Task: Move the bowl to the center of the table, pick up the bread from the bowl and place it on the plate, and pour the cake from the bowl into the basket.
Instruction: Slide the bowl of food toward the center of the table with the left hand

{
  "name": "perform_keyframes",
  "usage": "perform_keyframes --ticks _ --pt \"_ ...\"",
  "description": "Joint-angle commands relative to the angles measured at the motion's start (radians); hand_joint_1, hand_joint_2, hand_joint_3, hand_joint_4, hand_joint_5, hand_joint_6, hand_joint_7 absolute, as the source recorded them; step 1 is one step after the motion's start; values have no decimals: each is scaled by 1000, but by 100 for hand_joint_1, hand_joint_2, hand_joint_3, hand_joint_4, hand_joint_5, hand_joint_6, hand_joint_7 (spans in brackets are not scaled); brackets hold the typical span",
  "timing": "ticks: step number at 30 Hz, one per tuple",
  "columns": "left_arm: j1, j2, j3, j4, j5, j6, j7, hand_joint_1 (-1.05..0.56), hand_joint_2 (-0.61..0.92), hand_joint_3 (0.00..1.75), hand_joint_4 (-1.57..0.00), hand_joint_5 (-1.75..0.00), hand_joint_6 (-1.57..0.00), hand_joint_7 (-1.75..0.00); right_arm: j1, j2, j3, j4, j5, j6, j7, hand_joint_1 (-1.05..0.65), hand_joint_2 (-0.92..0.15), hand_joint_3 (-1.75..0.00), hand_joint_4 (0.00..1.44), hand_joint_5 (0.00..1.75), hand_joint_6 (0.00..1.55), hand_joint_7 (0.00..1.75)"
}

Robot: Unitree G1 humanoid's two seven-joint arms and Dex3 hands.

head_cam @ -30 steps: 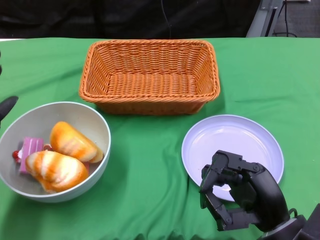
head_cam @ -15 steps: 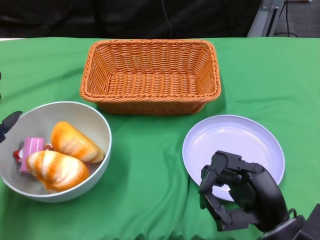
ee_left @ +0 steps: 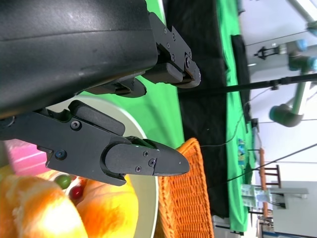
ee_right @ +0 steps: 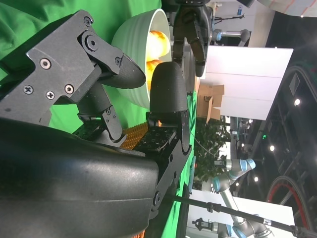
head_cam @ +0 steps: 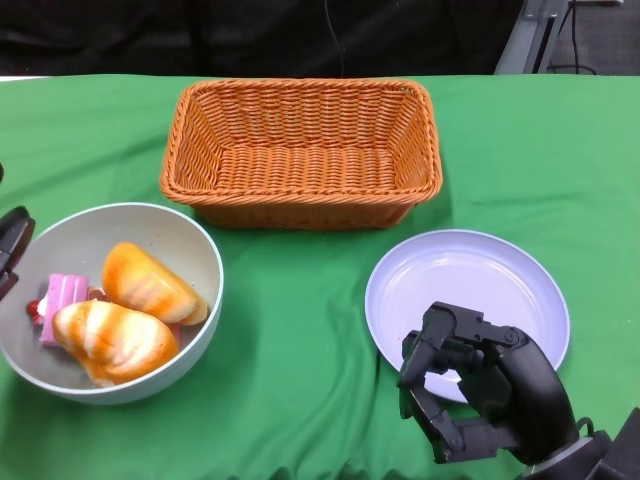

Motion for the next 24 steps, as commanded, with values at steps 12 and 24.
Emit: perform_keyframes --ticks 12,24 --pt "-17 -45 22 4 -43 99 -20 -66 92 25 -40 0 -39 0 4 -9 -9 -7 10 6 0 -8 -39 -126 80 172 72 141" --pt "0 -112 35 -24 -81 99 -1 -68 92 33 -36 0 -35 0 3 -4 -9 1 15 -1 3 -8 -39 -126 80 172 71 142"
